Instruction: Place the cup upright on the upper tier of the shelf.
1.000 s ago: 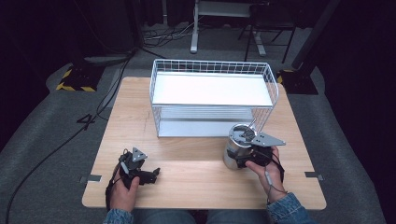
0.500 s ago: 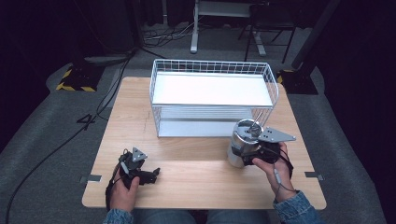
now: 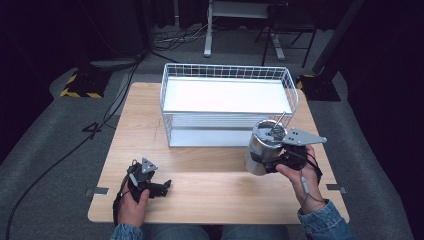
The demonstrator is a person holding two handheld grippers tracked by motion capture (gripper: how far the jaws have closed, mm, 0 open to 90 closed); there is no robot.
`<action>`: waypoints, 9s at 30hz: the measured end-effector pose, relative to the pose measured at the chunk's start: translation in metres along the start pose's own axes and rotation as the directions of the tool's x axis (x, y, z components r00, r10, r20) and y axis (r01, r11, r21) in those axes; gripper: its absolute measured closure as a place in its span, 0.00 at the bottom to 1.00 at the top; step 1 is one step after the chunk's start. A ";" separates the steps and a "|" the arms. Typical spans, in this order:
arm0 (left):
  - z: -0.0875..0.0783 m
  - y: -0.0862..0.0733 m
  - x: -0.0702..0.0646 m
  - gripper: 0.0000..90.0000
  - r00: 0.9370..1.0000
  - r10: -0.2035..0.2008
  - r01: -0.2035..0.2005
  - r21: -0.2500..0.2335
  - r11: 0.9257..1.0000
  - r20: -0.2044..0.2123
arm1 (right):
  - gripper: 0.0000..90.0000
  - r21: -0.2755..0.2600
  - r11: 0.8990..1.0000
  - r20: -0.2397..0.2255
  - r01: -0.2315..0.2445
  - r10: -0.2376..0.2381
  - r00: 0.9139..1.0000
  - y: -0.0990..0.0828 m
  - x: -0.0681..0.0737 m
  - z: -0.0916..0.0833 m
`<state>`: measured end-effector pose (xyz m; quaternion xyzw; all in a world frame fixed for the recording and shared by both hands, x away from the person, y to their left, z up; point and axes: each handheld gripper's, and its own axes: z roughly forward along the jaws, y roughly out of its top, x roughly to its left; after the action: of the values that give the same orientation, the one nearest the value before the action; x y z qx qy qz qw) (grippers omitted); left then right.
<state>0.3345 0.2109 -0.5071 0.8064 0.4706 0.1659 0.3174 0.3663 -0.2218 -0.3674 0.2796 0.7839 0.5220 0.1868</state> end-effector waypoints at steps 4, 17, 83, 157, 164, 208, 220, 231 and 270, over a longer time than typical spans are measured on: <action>0.000 0.000 0.000 0.00 1.000 0.000 0.000 -0.001 1.000 0.000 | 0.04 -0.006 1.000 0.001 0.001 -0.001 1.000 0.008 -0.001 -0.004; 0.000 0.000 0.000 0.00 1.000 0.001 -0.001 -0.001 1.000 0.000 | 0.04 -0.014 0.999 0.015 0.034 -0.034 0.999 0.048 -0.006 -0.015; 0.001 0.001 0.000 0.00 1.000 0.001 -0.001 0.002 1.000 -0.005 | 0.04 -0.077 0.997 0.149 -0.009 0.020 0.989 0.184 -0.066 0.088; 0.001 0.001 0.000 0.00 1.000 -0.002 0.002 0.002 1.000 -0.003 | 0.00 -0.038 0.999 0.107 0.019 -0.015 0.994 0.166 -0.063 0.100; 0.001 0.001 0.000 0.00 1.000 -0.001 0.001 0.002 1.000 -0.003 | 0.00 -0.057 0.998 0.080 0.012 -0.007 0.997 0.165 -0.063 0.083; 0.001 0.001 0.000 0.00 1.000 -0.002 0.002 0.001 1.000 -0.003 | 0.00 -0.033 0.999 0.023 0.001 0.000 1.000 0.095 -0.040 -0.026; 0.000 0.001 -0.001 0.00 1.000 -0.003 0.004 0.003 1.000 -0.008 | 0.00 0.049 0.999 0.027 -0.003 0.001 1.000 0.054 -0.040 -0.029; 0.000 0.001 -0.001 0.00 1.000 -0.004 0.004 0.003 1.000 -0.007 | 0.00 0.116 0.993 -0.001 -0.021 0.021 1.000 0.013 -0.033 -0.019; 0.000 0.001 -0.001 0.00 1.000 -0.003 0.003 0.002 1.000 -0.008 | 0.00 0.238 0.971 0.030 -0.020 0.014 0.999 -0.098 -0.002 0.028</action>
<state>0.3350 0.2099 -0.5068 0.8055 0.4731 0.1682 0.3149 0.3601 -0.2323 -0.4680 0.3142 0.8357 0.4216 0.1586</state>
